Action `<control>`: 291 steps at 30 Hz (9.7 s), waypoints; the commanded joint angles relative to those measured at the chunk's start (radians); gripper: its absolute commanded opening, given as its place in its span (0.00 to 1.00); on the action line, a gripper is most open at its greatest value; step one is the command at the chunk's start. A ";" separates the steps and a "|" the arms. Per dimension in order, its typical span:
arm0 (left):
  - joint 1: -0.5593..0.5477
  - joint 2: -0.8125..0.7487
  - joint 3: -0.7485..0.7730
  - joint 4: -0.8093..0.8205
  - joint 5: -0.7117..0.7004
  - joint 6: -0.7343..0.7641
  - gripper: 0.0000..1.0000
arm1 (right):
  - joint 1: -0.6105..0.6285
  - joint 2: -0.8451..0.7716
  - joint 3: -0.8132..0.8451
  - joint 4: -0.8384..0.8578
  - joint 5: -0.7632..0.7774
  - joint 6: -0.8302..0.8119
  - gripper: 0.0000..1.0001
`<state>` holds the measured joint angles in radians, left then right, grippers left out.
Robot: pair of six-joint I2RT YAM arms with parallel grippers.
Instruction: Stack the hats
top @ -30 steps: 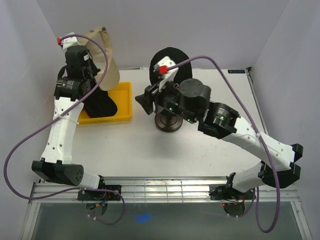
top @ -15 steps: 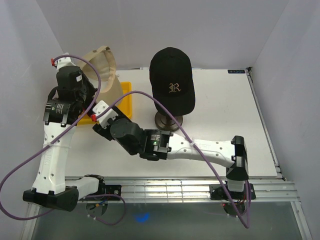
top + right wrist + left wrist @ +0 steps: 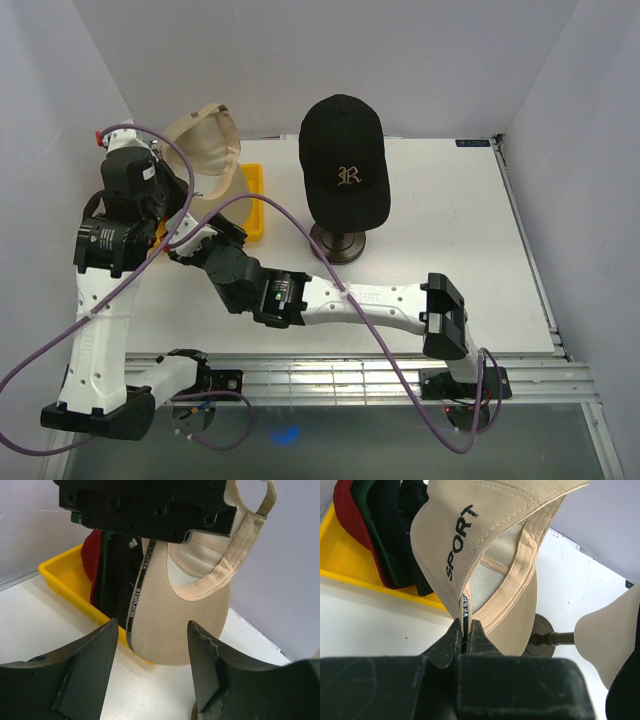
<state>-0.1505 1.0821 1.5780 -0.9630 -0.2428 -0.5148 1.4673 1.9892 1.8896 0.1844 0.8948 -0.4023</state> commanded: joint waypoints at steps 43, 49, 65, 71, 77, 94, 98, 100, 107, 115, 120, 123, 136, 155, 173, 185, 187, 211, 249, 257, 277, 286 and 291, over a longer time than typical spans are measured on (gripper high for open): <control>0.003 0.073 0.480 0.283 0.232 -0.007 0.69 | -0.081 -0.285 0.029 -0.148 -0.201 0.362 0.08; 0.003 0.142 0.683 0.300 0.174 0.009 0.69 | -0.126 -0.374 -0.012 -0.146 -0.258 0.505 0.08; 0.005 0.027 0.387 0.403 0.145 0.010 0.69 | -0.510 -0.699 -0.346 0.119 -0.534 1.311 0.08; 0.005 0.022 0.275 0.414 0.166 0.006 0.69 | -0.578 -0.808 -0.573 0.263 -0.528 1.556 0.08; 0.005 0.021 0.182 0.434 0.192 0.001 0.68 | -0.593 -0.947 -0.748 0.358 -0.413 1.655 0.08; 0.003 0.035 0.116 0.446 0.217 0.006 0.66 | -0.616 -0.989 -0.971 0.526 -0.367 1.901 0.08; 0.003 0.036 0.117 0.443 0.215 0.012 0.67 | -0.616 -1.006 -1.018 0.566 -0.349 1.932 0.08; 0.003 0.038 0.114 0.445 0.217 0.012 0.66 | -0.616 -1.012 -1.023 0.552 -0.341 1.932 0.08; 0.003 0.035 0.094 0.448 0.215 0.007 0.66 | -0.616 -1.030 -1.066 0.552 -0.346 1.965 0.08; 0.005 0.033 0.085 0.445 0.211 0.009 0.66 | -0.621 -1.034 -1.090 0.501 -0.378 2.007 0.08; 0.005 0.025 0.071 0.446 0.206 0.009 0.65 | -0.627 -1.044 -1.101 0.457 -0.385 2.010 0.08; 0.003 0.022 0.065 0.448 0.206 0.009 0.66 | -0.628 -1.044 -1.109 0.451 -0.395 2.017 0.08; 0.003 0.018 0.042 0.445 0.194 0.015 0.65 | -0.641 -1.066 -1.150 0.366 -0.408 2.033 0.08; 0.003 0.019 0.005 0.454 0.191 0.013 0.65 | -0.662 -1.067 -1.167 0.202 -0.453 2.016 0.08; 0.005 0.032 -0.046 0.472 0.204 0.001 0.64 | -0.688 -1.090 -1.248 0.124 -0.474 2.053 0.08; 0.003 0.025 -0.069 0.475 0.192 0.006 0.64 | -0.706 -1.090 -1.325 0.168 -0.511 2.126 0.08; 0.003 0.025 -0.073 0.475 0.191 0.009 0.64 | -0.716 -1.098 -1.342 0.170 -0.516 2.133 0.08; 0.005 0.024 -0.096 0.483 0.175 0.019 0.64 | -0.730 -1.182 -1.276 0.024 -0.504 2.090 0.47; 0.196 0.430 -0.171 0.497 -0.187 0.096 0.67 | -0.730 -1.472 -1.155 -0.381 -0.464 1.268 0.51; 0.221 0.577 -0.131 0.527 -0.204 0.116 0.67 | -0.730 -1.405 -1.109 -0.378 -0.496 1.189 0.47; 0.229 0.674 -0.210 0.590 -0.158 0.107 0.54 | -0.730 -1.325 -1.123 -0.318 -0.560 1.163 0.47; 0.229 0.673 -0.199 0.580 -0.116 0.098 0.08 | -0.730 -1.316 -1.115 -0.310 -0.577 1.155 0.47; 0.229 0.648 -0.155 0.552 -0.092 0.099 0.00 | -0.730 -1.310 -1.104 -0.304 -0.599 1.123 0.45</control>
<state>0.0750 1.7664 1.3708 -0.3985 -0.3725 -0.4107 0.7399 0.6762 0.7372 -0.1764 0.3145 0.7650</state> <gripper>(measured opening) 0.037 0.453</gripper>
